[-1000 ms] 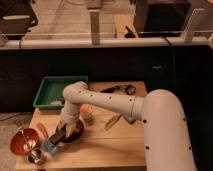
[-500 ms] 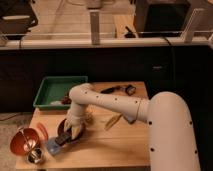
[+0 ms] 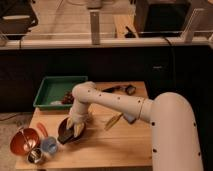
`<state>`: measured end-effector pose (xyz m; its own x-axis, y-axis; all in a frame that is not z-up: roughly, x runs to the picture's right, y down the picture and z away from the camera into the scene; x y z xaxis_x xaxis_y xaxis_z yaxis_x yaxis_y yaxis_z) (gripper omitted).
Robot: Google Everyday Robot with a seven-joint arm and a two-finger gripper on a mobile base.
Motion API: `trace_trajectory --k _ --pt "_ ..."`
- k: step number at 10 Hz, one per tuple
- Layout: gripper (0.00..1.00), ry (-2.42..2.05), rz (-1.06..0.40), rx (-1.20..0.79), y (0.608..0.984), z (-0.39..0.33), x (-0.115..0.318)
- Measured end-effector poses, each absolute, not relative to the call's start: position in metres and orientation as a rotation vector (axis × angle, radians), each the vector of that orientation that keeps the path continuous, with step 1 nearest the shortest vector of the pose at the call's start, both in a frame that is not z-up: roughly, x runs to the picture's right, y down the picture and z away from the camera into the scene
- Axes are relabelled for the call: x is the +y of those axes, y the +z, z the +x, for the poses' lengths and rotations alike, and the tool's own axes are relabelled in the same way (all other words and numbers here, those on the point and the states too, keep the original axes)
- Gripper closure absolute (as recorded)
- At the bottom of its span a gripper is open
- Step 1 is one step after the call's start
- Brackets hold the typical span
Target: Wipe purple bowl with eraser
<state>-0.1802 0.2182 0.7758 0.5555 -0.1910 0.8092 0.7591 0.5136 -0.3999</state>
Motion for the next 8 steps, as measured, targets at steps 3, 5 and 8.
trace_trajectory --k 3,5,8 --pt "1.00 -0.652 -0.818 -0.768 0.781 -0.183 0.207" --pt "1.00 -0.655 -0.807 -0.753 0.786 -0.184 0.200" --pt "1.00 -0.679 -0.794 -0.734 0.799 -0.194 0.185"
